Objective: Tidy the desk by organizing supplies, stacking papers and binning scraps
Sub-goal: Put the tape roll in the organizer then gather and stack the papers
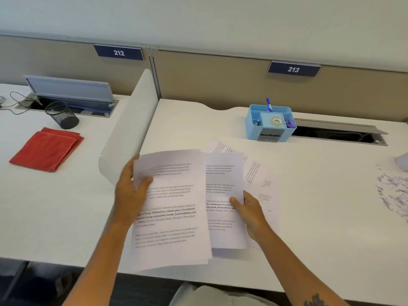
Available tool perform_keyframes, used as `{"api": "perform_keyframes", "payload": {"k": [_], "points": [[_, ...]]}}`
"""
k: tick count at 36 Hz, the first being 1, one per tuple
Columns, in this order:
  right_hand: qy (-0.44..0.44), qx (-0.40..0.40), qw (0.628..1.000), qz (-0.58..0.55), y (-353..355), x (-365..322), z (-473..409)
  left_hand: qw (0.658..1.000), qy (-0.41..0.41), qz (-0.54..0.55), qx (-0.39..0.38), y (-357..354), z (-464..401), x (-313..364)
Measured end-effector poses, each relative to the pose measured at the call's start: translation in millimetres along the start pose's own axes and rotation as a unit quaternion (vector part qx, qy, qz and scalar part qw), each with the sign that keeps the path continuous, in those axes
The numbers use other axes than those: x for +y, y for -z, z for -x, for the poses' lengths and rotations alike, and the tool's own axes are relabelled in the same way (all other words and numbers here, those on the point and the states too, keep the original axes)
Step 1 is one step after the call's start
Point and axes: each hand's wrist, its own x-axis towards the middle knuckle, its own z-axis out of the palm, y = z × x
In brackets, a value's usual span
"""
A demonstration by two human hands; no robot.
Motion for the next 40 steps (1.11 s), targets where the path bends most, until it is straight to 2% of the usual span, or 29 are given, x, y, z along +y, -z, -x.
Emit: {"api": "perform_keyframes", "payload": {"k": [5,11,15,17,21,26,32,40], "points": [[-0.034,-0.055,0.998,0.0,-4.0,0.3,7.6,0.998,0.046,-0.012,-0.046,-33.1,6.3,-27.0],[-0.082,-0.101,0.99,-0.047,-4.3,2.7,16.7,0.989,0.144,-0.002,-0.044,-57.8,16.5,-45.6],[-0.095,-0.109,0.987,-0.071,0.0,8.1,17.9,0.979,0.195,0.052,-0.023,-65.7,23.0,-45.4],[-0.101,-0.112,0.986,-0.072,1.3,9.2,18.3,0.962,0.249,0.106,-0.042,-67.2,25.3,-47.9],[-0.105,-0.116,0.985,-0.075,2.4,9.9,19.1,0.897,0.344,0.246,-0.13,-59.1,29.9,-50.4],[-0.108,-0.12,0.984,-0.078,-0.6,12.0,18.3,0.849,0.393,0.298,-0.19,-51.6,45.6,-53.3],[-0.116,-0.143,0.98,-0.074,-10.5,14.1,20.1,0.814,0.444,0.322,-0.19,-56.6,59.2,-65.4],[-0.131,-0.116,0.984,-0.014,-18.9,14.7,16.4,0.817,0.419,0.321,-0.234,-56.4,66.5,-75.3]]}}
